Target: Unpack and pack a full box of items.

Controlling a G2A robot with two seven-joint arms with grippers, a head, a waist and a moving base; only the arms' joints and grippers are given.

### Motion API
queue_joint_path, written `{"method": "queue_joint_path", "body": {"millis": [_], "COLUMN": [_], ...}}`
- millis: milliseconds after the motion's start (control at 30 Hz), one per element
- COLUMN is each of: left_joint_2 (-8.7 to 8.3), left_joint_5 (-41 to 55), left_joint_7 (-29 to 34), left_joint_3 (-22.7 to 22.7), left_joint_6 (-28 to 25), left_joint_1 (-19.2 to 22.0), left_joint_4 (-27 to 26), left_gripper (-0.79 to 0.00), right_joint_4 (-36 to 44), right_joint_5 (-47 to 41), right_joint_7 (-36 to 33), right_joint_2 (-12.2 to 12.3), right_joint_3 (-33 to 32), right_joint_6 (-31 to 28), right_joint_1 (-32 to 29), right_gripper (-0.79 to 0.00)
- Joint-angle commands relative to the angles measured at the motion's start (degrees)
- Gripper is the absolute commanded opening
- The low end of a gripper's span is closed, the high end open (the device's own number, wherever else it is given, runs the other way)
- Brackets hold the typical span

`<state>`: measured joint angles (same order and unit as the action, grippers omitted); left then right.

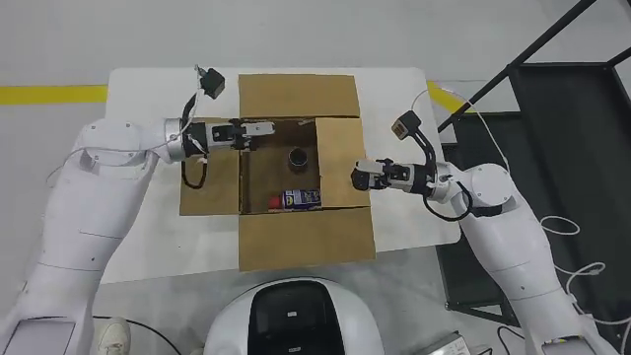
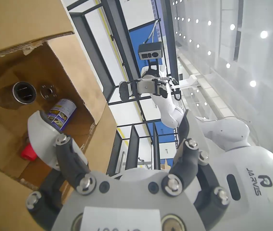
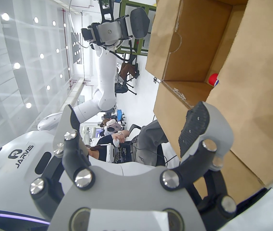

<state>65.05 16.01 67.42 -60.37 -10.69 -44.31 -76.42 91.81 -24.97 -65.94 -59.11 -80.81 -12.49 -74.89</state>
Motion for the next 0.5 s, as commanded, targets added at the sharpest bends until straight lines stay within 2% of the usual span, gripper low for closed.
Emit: {"method": "queue_joint_path", "body": {"millis": [0, 100, 233, 400, 467], "left_joint_2": [1.33, 3.59, 6.86, 10.46, 11.02], "left_joint_5": [-0.2, -0.1, 0.8, 0.7, 1.0], "left_joint_7": [-0.7, -2.9, -7.9, -12.2, -12.0], "left_joint_3": [5.1, 11.3, 17.6, 22.4, 22.9], "left_joint_6": [1.0, 1.0, -1.5, -7.2, -8.6], "left_joint_1": [2.3, 5.5, 8.9, 12.7, 13.5], "left_joint_4": [1.5, 5.4, 12.8, 21.8, 23.5], "left_gripper": [0.000, 0.000, 0.000, 0.000, 0.000], "right_joint_4": [0.2, 0.4, 0.6, 0.4, 0.3], "right_joint_5": [-0.2, -0.5, -0.6, -0.6, -0.7], "right_joint_7": [0.2, 0.4, 0.3, -0.5, -0.7], "right_joint_2": [0.1, 0.3, 0.4, 0.5, 0.5], "right_joint_3": [-0.6, -1.2, -1.2, -0.5, -0.3], "right_joint_6": [-0.3, -0.4, -0.3, 0.0, 0.1], "right_joint_1": [-0.8, -1.7, -2.1, -1.8, -1.6], "right_gripper": [0.000, 0.000, 0.000, 0.000, 0.000]}}
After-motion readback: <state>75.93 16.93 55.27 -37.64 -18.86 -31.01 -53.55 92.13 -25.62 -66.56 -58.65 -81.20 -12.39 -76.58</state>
